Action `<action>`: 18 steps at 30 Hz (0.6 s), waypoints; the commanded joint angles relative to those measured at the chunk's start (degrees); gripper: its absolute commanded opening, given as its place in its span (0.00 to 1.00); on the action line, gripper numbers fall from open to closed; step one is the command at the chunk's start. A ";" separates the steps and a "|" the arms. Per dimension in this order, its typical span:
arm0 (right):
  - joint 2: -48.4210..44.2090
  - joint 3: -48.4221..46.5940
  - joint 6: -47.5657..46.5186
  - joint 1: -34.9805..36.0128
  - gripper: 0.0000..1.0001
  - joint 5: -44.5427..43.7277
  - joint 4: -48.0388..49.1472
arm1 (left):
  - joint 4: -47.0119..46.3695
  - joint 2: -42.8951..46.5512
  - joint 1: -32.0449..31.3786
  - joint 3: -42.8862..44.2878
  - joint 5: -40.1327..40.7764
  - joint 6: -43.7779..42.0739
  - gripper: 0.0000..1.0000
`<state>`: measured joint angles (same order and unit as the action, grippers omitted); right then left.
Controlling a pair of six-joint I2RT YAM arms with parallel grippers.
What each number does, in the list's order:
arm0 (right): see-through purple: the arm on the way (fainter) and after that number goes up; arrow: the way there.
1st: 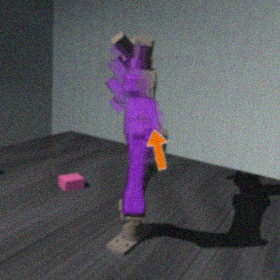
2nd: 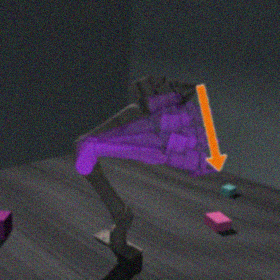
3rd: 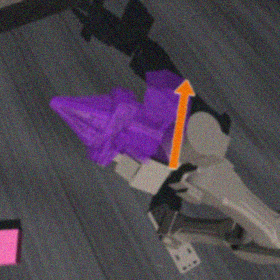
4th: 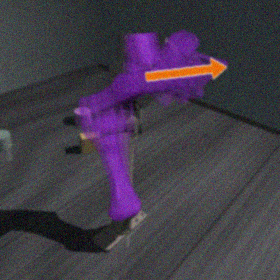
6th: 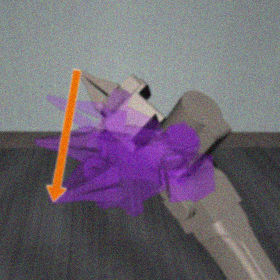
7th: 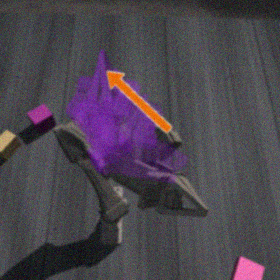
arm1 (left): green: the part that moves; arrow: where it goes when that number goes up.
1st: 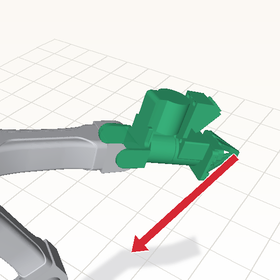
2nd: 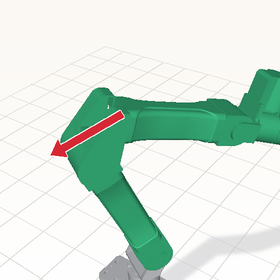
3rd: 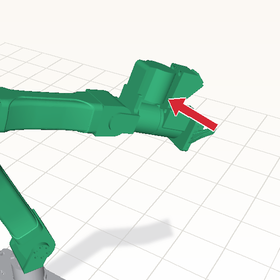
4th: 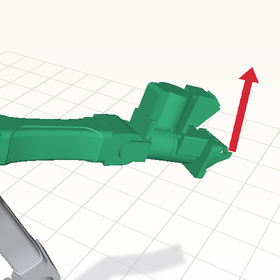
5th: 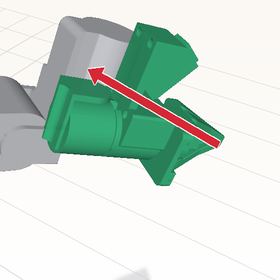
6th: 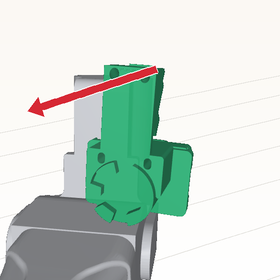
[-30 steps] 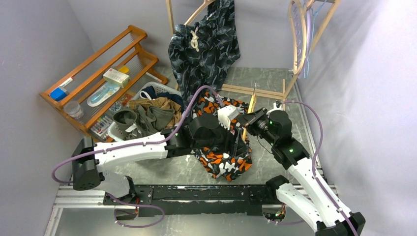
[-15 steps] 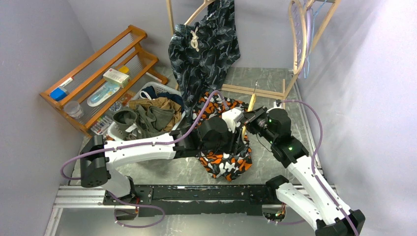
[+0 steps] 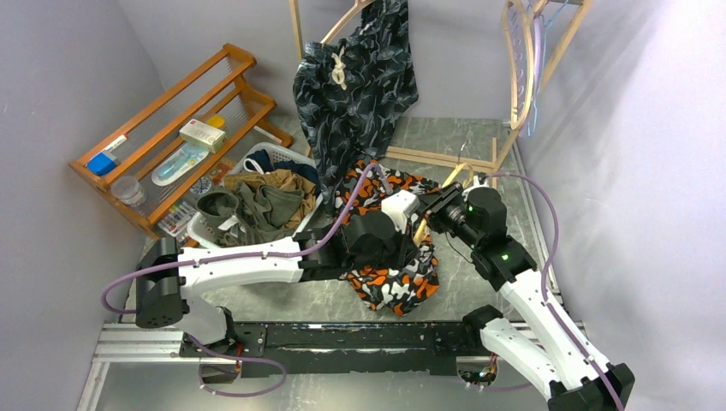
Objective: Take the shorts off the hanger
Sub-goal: Place the hanger on the clothes rod.
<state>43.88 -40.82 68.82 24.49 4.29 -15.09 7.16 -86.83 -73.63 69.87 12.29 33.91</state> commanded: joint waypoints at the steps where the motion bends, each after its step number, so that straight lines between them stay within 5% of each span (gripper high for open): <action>1: -1.10 -2.39 0.11 0.47 0.32 5.89 0.15 | 0.73 0.74 0.51 -2.17 6.32 -0.28 0.07; 8: -2.74 -0.57 0.04 0.47 0.58 11.56 0.58 | 1.46 2.53 0.51 -3.38 12.40 2.18 0.07; 18: -3.15 3.69 0.30 0.55 0.54 19.89 6.77 | -5.69 6.80 0.50 -7.55 14.43 0.66 0.07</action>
<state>41.39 -38.57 68.77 24.71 19.03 -13.21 7.31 -82.59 -73.58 63.31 22.96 35.57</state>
